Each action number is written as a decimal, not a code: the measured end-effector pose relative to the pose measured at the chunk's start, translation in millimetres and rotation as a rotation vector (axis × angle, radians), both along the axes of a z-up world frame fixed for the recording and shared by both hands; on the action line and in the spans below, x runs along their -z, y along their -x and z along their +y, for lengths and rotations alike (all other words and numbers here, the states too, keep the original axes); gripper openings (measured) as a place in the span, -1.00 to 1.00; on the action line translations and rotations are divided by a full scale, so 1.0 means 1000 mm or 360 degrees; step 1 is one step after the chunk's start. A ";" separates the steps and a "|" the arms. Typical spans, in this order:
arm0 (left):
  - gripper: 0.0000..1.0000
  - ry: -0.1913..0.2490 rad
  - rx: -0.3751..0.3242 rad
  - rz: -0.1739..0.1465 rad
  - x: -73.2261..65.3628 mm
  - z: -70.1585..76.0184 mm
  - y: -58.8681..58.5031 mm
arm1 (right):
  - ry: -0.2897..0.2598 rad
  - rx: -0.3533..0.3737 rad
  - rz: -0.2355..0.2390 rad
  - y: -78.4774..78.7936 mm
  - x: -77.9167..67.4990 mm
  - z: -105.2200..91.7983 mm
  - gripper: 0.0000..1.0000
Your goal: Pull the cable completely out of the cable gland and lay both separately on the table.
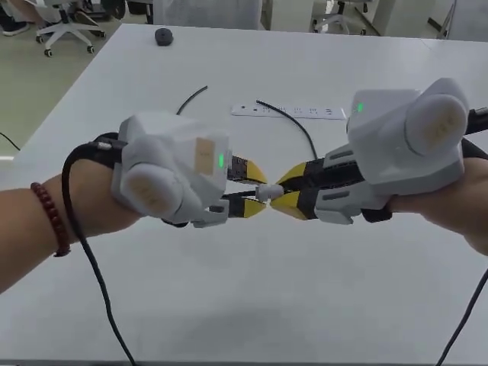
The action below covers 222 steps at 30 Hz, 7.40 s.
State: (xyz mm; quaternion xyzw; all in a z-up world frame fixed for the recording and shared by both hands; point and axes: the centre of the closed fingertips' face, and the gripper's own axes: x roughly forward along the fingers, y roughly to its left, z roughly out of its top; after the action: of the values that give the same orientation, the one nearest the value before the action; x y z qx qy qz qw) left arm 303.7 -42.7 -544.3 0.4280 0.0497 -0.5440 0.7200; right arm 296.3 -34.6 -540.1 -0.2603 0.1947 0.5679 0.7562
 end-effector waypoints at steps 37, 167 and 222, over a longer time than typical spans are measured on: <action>-0.73 0.0170 -0.0034 0.0103 -0.012 0.012 0.006 | -0.0385 0.0070 0.0235 0.003 -0.030 -0.004 -0.69; -0.70 0.0406 -0.0013 0.0419 -0.026 0.010 0.025 | -0.0485 -0.0212 0.0338 0.037 -0.039 0.012 -0.86; -0.70 0.0480 -0.0134 0.0549 -0.018 0.021 0.019 | 0.0037 -0.0266 -0.0411 0.014 -0.014 -0.012 -1.00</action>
State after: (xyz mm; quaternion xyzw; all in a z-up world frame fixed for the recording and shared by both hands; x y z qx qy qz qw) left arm 284.4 -21.5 -526.0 0.2138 0.1080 -0.5798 0.7788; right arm 282.4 -46.2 -525.8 -0.3554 0.0801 0.5884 0.7219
